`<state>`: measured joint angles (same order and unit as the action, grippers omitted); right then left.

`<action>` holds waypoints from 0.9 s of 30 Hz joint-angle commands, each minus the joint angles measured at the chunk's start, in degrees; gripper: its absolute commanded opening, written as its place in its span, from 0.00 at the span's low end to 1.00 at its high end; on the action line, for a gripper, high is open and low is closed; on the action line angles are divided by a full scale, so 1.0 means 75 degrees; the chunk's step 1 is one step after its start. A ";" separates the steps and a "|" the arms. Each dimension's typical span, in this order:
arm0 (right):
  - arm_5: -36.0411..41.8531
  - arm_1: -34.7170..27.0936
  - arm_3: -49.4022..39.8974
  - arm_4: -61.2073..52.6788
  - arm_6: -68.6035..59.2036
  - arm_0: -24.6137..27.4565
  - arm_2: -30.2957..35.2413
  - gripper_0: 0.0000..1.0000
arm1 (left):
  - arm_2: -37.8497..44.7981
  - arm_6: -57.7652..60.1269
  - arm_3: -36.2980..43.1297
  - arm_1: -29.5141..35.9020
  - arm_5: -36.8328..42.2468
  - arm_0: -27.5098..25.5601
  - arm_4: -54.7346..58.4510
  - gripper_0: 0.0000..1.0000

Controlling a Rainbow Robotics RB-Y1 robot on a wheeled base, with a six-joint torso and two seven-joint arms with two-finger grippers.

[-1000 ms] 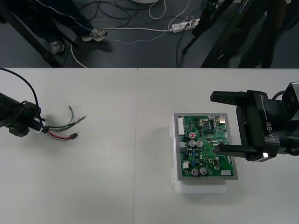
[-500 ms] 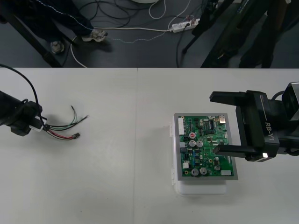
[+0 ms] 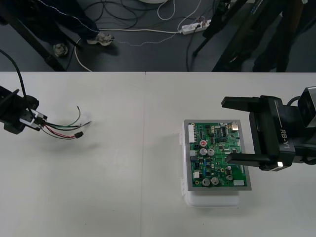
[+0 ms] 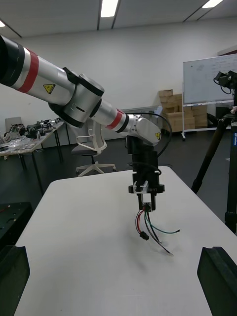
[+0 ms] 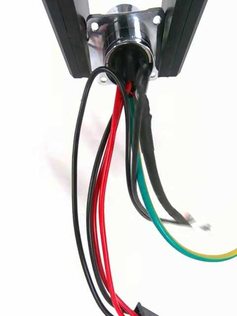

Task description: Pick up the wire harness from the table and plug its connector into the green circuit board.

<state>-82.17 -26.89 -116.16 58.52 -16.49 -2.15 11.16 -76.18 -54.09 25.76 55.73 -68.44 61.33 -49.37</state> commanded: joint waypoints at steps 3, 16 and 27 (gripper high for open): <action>-0.0013 0.0011 -0.0239 0.0013 -0.0215 -0.0182 -0.0106 1.00 | 0.0665 0.1657 0.1006 0.1077 -0.1398 0.0636 -0.0179 0.00; -0.0013 -0.0013 -0.0239 0.0001 -0.0274 -0.0182 -0.0106 1.00 | 0.1919 0.3532 0.2366 0.1686 -0.2769 0.0683 -0.0624 0.00; -0.0013 -0.0024 -0.0239 -0.0057 -0.0380 -0.0171 -0.0059 1.00 | 0.2716 0.5290 0.3491 0.1968 -0.2875 0.0671 -0.0519 0.00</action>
<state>-82.18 -26.89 -116.17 58.53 -17.03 -2.20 11.15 -59.16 -24.22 49.08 66.89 -86.63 63.35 -53.86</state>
